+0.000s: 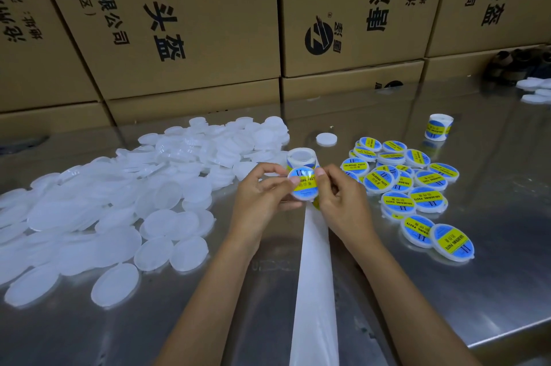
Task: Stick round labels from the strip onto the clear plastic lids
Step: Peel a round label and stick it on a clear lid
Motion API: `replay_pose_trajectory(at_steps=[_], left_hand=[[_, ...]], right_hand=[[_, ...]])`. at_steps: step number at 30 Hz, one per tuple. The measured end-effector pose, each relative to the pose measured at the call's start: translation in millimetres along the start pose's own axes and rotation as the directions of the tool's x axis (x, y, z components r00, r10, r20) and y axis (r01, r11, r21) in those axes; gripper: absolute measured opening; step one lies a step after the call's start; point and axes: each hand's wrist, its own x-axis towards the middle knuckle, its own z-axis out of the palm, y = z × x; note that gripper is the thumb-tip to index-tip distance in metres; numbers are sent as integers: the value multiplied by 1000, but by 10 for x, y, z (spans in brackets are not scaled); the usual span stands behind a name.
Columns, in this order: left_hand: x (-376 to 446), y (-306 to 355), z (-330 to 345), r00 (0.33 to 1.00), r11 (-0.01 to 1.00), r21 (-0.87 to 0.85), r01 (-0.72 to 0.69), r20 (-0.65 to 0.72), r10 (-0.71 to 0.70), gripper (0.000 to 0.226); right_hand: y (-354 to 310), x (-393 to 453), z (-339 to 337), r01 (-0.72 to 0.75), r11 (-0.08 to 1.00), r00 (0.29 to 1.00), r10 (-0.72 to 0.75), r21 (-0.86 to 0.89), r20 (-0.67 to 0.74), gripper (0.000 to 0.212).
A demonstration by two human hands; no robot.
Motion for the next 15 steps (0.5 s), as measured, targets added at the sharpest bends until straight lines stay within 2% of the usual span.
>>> replay_pose_trajectory(at_steps=[2,4,7,10,13,15], left_hand=[[-6,-19,39,997,999,45,-19,71,15,37],[-11,-37,76,995,995,94,-37,92,29,39],[2,-42,49,995,989,115,-96,14,95,21],[27,-48,-6,987,984,118,-137,-69,146,10],[26,-63,-23,986,989,89,-114,-108,124,9],[28,-69,-21,987,993,66,-97,-120,105,8]], right_hand=[[-5,-1,-1,4,1000,1000,-5,-19,-16,42],[-13,-7,0,-6,1000,1000,6,-15,0,38],[-33,-16,16,-17,997,999,14,77,44,38],[-58,-40,61,-74,985,985,47,155,168,35],[-49,-76,95,-64,994,960,37,90,278,43],[-44,-77,75,-28,997,961,8,66,277,44]])
